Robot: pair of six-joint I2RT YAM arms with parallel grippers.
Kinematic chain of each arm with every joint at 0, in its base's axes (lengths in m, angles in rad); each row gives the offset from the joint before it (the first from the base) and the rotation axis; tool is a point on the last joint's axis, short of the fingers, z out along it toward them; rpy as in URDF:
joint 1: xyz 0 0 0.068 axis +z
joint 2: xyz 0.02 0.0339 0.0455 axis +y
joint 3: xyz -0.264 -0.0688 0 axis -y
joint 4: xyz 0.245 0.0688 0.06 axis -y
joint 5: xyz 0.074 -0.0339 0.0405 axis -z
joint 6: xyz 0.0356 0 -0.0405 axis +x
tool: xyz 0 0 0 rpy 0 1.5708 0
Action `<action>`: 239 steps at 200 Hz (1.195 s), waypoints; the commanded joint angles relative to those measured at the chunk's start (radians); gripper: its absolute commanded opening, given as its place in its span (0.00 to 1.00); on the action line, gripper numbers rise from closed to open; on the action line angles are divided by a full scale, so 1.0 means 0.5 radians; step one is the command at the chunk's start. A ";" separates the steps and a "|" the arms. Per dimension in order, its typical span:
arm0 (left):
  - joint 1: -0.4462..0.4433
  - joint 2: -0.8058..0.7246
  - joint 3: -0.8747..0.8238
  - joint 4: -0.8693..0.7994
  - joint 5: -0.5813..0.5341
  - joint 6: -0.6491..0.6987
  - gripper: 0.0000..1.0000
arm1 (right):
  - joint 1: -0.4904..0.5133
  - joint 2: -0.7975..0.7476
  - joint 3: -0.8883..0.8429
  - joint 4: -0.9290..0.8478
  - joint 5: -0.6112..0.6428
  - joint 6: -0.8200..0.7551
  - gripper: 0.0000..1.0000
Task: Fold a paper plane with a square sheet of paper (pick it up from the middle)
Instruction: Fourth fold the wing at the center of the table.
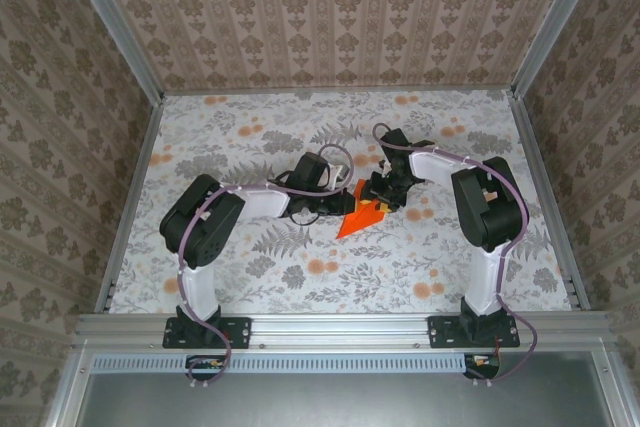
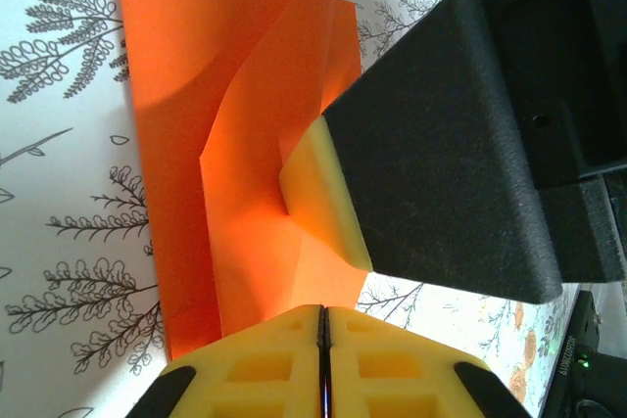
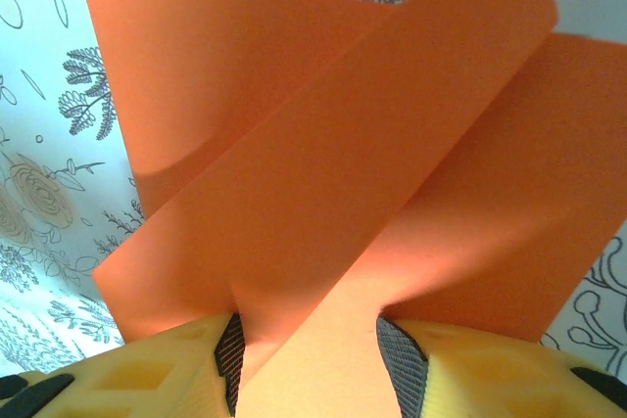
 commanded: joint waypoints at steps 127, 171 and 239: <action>-0.013 0.111 0.065 -0.164 -0.040 0.048 0.01 | 0.025 0.294 -0.125 -0.228 0.451 0.066 0.44; -0.013 0.119 0.053 -0.166 -0.043 0.050 0.01 | 0.031 0.323 -0.136 -0.234 0.480 0.066 0.43; -0.015 0.142 0.031 -0.214 -0.065 0.049 0.00 | 0.040 0.329 -0.136 -0.225 0.452 0.068 0.43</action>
